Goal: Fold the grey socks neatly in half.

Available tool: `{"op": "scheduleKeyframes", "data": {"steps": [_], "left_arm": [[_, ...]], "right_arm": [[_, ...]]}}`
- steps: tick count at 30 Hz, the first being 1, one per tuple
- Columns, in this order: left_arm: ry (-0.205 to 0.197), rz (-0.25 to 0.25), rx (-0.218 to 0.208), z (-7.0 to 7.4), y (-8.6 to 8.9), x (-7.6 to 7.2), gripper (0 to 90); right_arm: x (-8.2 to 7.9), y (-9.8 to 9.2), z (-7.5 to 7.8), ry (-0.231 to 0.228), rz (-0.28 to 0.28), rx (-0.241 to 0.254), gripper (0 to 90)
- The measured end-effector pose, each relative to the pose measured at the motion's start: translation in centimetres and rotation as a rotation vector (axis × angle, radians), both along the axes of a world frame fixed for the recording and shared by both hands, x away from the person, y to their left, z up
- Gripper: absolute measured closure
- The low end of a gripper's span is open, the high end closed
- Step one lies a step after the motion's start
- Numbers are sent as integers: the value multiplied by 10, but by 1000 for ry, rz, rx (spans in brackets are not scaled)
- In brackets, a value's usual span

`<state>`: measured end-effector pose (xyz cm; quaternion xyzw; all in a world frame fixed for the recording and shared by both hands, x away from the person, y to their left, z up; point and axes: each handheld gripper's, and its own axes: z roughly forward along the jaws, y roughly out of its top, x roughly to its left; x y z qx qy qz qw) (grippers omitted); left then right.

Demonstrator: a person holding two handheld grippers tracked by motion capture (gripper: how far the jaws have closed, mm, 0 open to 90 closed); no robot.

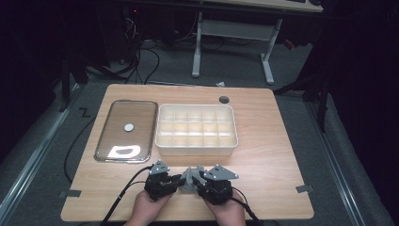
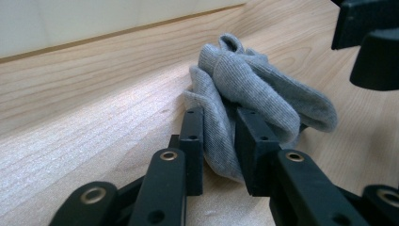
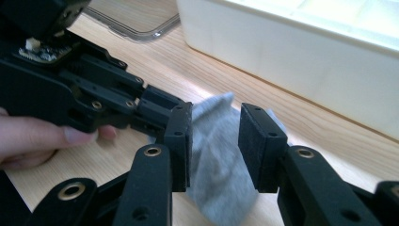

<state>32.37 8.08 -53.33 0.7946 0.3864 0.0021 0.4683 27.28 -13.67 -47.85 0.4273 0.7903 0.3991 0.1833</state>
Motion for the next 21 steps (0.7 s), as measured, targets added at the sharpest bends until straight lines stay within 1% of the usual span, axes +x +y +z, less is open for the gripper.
{"op": "scheduleKeyframes", "data": {"steps": [2, 3, 4, 5, 7, 8, 9, 11, 12, 13, 15, 19, 21], "left_arm": [[6, -3, -7, 0, 1, 0, 717], [7, -3, -8, 0, 1, 0, 717], [8, -2, -9, 0, 2, 0, 718], [8, -2, -10, 0, 2, 0, 718], [8, -3, -6, 0, 1, 0, 727], [8, -2, -5, 0, 1, 0, 731], [7, -4, -2, 0, 1, -1, 738], [6, -9, 5, 0, 0, -1, 756], [5, -9, 8, -1, 0, -1, 765], [3, -10, 11, -1, -1, -1, 792], [-1, -13, 19, -1, -2, -2, 801], [-8, -20, 27, -1, -3, -2, 820], [-8, -21, 29, -1, -3, -2, 822]], "right_arm": [[-3, -1, -6, 16, 7, -3, 647], [-4, -1, -10, 27, 9, -13, 631], [-4, 1, -18, 43, 13, -38, 615], [-4, 1, -18, 43, 13, -38, 615], [-3, 3, -25, 38, -2, -87, 612], [-1, 2, -27, 39, -10, -92, 623], [0, 1, -28, 39, -12, -85, 664], [2, 0, -29, 37, -14, -87, 810], [3, 0, -29, 23, -18, -97, 857], [4, 1, -28, 25, -18, -95, 870], [4, 2, -27, 18, -19, -93, 871], [4, 4, -20, -26, -28, -72, 871], [4, 6, -14, -47, -31, -60, 870]]}}
